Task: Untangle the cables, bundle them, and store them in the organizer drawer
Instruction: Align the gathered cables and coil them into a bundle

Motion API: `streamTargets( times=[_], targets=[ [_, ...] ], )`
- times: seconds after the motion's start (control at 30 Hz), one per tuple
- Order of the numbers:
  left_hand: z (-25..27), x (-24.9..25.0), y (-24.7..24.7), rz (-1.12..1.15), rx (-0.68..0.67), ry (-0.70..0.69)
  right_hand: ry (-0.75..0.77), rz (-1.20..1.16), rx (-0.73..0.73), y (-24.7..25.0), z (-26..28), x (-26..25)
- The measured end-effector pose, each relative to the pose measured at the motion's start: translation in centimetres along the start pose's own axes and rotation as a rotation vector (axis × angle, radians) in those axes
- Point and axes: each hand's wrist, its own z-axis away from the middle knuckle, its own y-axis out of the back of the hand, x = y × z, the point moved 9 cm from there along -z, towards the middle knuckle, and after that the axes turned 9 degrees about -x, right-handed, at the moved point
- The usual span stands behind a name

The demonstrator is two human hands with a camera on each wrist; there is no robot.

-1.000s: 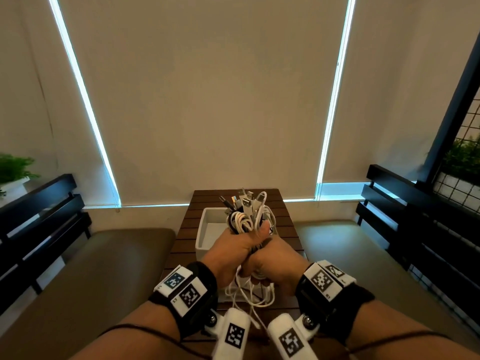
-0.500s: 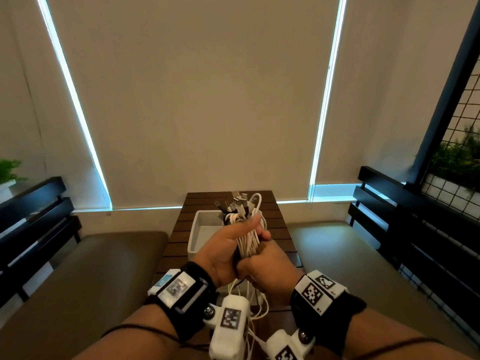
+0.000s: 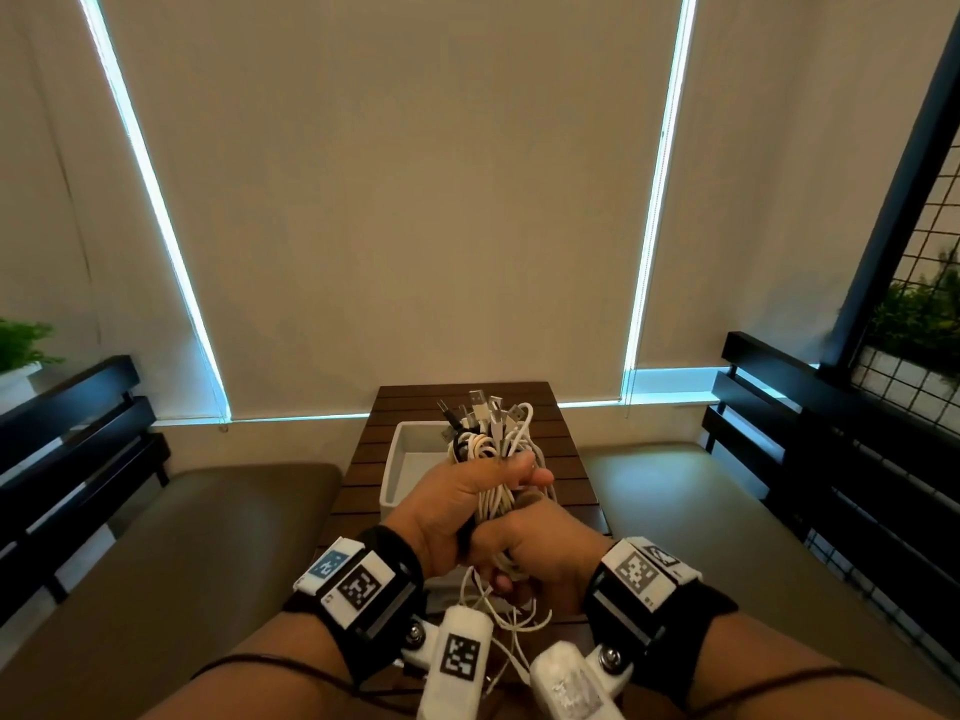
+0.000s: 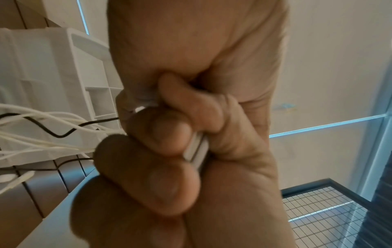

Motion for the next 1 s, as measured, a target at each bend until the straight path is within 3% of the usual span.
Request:
streamTargets(
  times=[0.17, 0.33, 0.4, 0.47, 0.53, 0.57, 0.63, 0.7, 0.73, 0.8, 0.9, 1.0],
  targets=[
    [0.3, 0.3, -0.5, -0.068, -0.009, -0.070, 0.126, 0.075, 0.177, 1.0, -0.2, -0.8],
    [0.0, -0.4, 0.3, -0.082, 0.133, -0.028, 0.103, 0.120, 0.242, 1.1, -0.5, -0.5],
    [-0.1, -0.5, 0.6, -0.087, 0.116, 0.019, 0.088, 0.141, 0.064, 0.5, -0.6, -0.9],
    [-0.1, -0.4, 1.0, -0.025, 0.069, 0.051, 0.008, 0.175, -0.211, -0.7, 0.2, -0.9],
    [0.2, 0.4, 1.5, -0.005, 0.033, 0.058, -0.054, 0.349, -0.336, -0.7, 1.4, -1.4],
    [0.4, 0.9, 1.7, -0.013, 0.016, 0.059, -0.066, 0.470, -0.291, 0.1, 1.7, -2.1],
    [0.7, 1.9, 2.0, -0.066, -0.009, 0.054, -0.004, 0.637, -0.033, 3.1, 2.2, -4.5],
    [1.1, 2.2, 2.0, -0.074, -0.041, 0.066, 0.208, 0.586, 0.319, 7.1, 3.5, -7.9],
    [1.2, 2.1, 1.9, -0.070, -0.060, 0.086, 0.331, 0.533, 0.416, 8.4, 4.1, -9.3],
    [1.2, 1.6, 1.5, -0.079, -0.083, 0.125, 0.434, 0.560, 0.362, 8.3, 3.6, -10.3],
    [1.1, 1.1, 0.8, -0.092, -0.136, 0.150, 0.368, 0.668, 0.134, 5.4, 0.9, -8.9],
    [1.1, 1.3, 1.1, -0.086, -0.148, 0.130, 0.439, 0.551, 0.095, 4.6, 0.0, -8.5]
  ],
)
